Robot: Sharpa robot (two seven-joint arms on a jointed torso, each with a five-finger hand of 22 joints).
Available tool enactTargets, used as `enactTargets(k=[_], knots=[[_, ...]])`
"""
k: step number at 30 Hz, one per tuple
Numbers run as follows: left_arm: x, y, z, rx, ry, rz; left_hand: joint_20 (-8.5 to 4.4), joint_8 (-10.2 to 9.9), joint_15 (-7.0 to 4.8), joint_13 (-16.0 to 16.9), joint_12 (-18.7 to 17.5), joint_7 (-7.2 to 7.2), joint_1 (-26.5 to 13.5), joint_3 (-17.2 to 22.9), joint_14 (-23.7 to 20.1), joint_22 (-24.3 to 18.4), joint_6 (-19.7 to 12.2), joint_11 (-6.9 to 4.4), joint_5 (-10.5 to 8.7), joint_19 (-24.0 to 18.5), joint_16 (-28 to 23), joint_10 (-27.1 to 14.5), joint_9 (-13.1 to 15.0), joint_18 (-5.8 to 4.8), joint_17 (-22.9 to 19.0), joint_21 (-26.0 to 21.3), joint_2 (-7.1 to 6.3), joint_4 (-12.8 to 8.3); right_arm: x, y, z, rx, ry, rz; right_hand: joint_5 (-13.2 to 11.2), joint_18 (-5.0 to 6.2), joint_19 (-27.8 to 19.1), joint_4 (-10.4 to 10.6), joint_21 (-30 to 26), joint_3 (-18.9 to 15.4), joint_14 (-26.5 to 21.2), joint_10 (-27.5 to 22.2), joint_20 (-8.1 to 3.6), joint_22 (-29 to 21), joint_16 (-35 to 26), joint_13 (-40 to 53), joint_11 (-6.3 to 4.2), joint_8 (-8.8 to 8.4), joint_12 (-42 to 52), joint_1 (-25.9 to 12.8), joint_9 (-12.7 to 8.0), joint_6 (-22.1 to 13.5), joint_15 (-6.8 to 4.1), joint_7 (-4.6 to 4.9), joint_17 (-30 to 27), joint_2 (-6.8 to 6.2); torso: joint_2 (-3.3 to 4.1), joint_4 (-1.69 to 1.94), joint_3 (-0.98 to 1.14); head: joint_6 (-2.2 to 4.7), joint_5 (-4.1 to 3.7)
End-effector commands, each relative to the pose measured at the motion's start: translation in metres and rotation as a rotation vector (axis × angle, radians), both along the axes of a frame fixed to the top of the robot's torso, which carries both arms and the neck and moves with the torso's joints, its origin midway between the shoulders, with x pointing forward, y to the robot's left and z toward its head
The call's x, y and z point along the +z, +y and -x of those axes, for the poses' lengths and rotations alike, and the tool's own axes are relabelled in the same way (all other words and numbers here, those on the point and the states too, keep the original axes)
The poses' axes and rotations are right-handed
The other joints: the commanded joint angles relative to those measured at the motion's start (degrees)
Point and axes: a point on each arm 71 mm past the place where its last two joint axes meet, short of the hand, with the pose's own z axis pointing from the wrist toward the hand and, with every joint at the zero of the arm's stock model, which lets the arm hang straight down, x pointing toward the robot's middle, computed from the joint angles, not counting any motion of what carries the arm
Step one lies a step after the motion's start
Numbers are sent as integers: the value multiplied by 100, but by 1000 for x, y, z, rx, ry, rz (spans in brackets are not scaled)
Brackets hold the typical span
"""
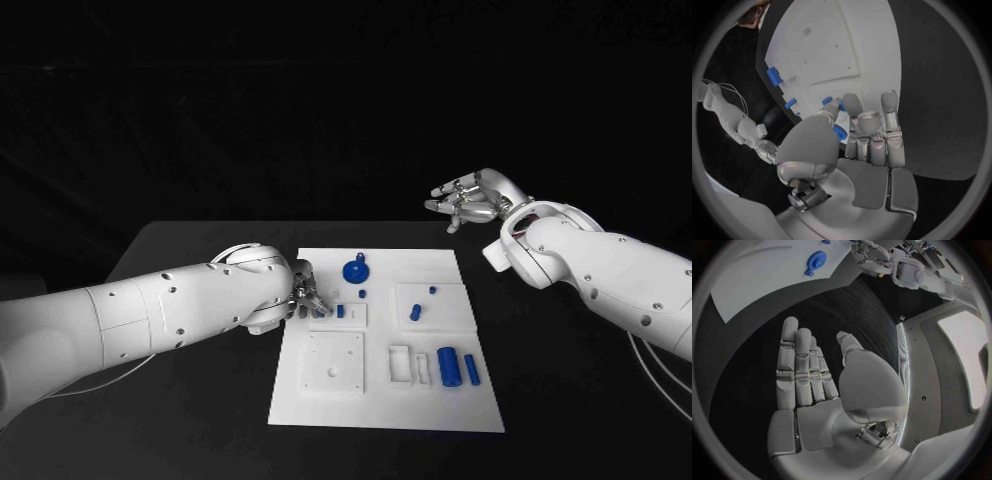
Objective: Assemble the parts on the task board
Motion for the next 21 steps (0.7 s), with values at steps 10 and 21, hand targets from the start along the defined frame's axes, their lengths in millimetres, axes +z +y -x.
enactTargets(k=[10, 21], knots=[[-10, 1, 2, -6, 48, -32, -32, 12, -21, 1, 27, -14, -7, 45, 12, 100, 40, -15, -747, 6, 33, 301, 17, -38, 6, -33, -286, 449, -1, 1, 1, 16, 0, 2, 38, 74, 143, 42, 21, 0, -28, -50, 39, -5, 14, -7, -6, 16, -7, 5, -8, -38, 14, -11, -7, -6, -1, 1, -4, 7, -9], [-11, 0, -1, -5, 54, -42, -31, 39, -16, 1, 30, -5, 45, 103, 9, 102, 77, -5, -1190, 9, 25, 302, 46, -38, 1, -37, -529, 844, -1, 1, 0, 16, 1, 1, 38, 74, 143, 42, 21, 0, -28, -50, 39, -5, 14, -7, -6, 16, -7, 5, -8, -38, 14, -11, -7, -6, 2, -6, -5, 18, -9]])
